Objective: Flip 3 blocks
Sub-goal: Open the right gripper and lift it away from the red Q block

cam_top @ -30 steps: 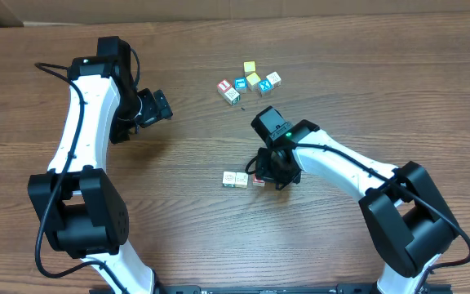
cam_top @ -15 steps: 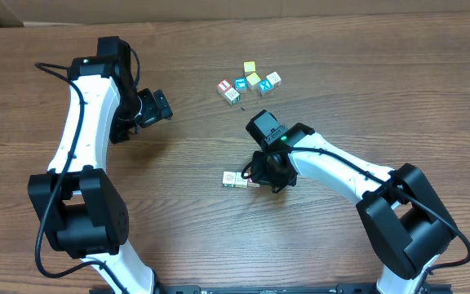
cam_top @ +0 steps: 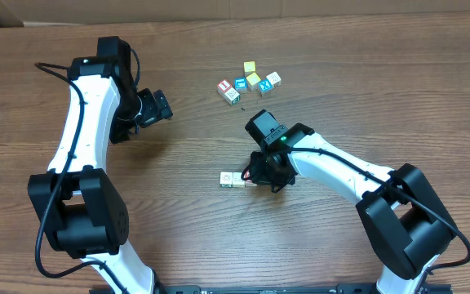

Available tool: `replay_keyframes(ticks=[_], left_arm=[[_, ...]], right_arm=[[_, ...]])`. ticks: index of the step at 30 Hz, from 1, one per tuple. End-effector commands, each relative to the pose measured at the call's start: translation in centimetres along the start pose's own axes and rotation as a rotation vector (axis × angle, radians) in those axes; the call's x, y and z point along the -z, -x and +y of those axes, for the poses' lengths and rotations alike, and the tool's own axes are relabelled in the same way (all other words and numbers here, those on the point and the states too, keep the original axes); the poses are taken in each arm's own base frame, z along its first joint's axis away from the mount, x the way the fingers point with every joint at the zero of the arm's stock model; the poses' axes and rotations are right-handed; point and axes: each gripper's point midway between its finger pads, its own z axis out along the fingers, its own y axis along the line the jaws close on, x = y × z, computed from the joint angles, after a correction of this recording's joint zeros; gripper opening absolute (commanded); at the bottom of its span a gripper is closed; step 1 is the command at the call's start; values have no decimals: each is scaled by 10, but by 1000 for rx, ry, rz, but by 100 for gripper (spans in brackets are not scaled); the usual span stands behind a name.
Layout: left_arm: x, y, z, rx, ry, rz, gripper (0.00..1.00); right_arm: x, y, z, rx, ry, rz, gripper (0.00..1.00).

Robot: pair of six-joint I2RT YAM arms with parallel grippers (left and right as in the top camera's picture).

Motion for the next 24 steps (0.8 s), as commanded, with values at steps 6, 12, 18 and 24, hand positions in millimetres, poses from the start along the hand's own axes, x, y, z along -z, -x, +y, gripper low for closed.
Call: replay_keyframes(ticks=[6, 12, 18, 24], left_arm=[[12, 4, -4, -21, -6, -39, 100], [12, 4, -4, -21, -6, -39, 100], [12, 4, -4, -21, -6, -39, 100], [12, 4, -4, -21, -6, -39, 100]], right_arm=[[2, 5, 6, 66, 23, -33, 15], [2, 1, 5, 63, 19, -16, 15], [4, 12, -7, 115, -42, -64, 18], [23, 54, -7, 92, -34, -185, 4]])
